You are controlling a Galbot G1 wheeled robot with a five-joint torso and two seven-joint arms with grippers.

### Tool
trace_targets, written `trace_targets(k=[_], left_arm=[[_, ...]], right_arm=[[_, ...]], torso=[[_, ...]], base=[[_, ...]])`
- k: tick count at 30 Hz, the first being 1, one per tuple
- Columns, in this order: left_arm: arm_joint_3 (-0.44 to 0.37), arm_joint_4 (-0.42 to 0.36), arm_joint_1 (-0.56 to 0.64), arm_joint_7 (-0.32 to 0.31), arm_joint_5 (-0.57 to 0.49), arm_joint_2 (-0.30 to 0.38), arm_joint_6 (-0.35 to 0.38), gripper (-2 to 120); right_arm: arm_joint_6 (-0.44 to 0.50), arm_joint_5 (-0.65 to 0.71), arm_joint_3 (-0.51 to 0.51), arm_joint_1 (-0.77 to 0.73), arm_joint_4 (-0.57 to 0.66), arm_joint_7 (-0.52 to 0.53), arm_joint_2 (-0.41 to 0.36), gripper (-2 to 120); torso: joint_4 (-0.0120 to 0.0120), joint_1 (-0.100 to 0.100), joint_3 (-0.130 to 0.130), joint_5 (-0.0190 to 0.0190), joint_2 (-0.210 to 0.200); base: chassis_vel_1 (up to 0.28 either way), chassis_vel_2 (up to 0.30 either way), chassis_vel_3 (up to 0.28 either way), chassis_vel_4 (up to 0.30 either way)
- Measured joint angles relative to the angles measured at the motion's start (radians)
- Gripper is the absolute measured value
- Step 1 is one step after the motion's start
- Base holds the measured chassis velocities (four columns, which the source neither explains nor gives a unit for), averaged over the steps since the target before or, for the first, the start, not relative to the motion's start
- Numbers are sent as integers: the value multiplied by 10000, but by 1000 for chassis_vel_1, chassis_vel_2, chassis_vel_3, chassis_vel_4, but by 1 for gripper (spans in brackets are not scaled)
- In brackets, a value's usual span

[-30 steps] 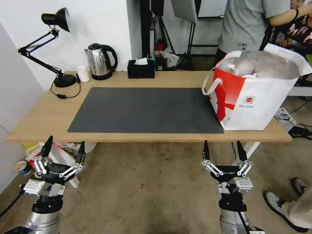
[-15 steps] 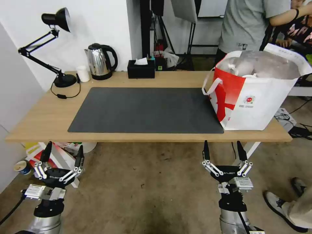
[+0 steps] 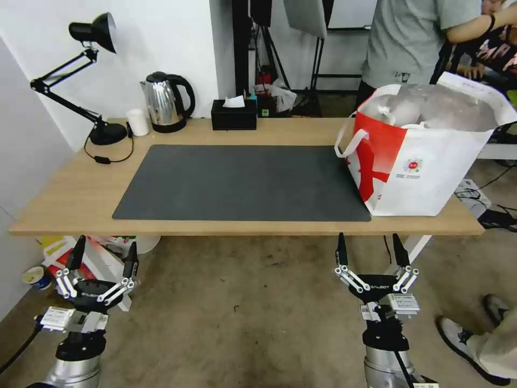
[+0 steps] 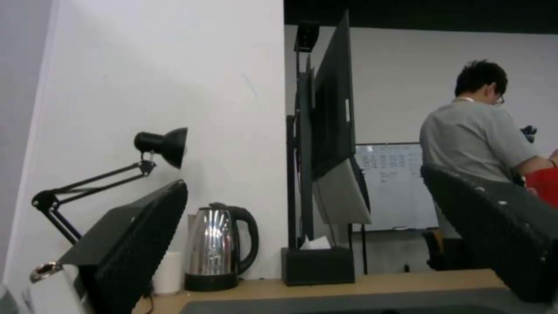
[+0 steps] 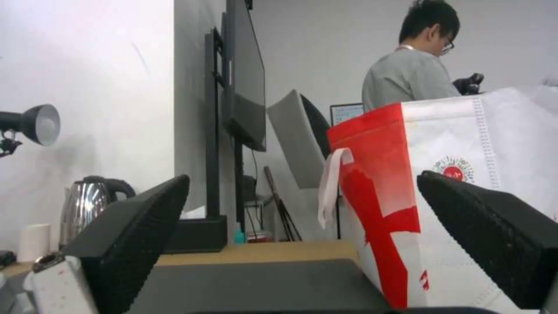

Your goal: Pick up the trash from the table and place it into the takeout bag.

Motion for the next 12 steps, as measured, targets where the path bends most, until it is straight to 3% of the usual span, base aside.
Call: trace_targets(k=[12], left_arm=[[-154, 16, -9, 93, -69, 1, -116, 100]], right_arm=[[0, 1, 0, 0, 0, 0, 0, 100]], torso=[[0, 0, 0, 0, 0]], base=[[0, 0, 0, 0]])
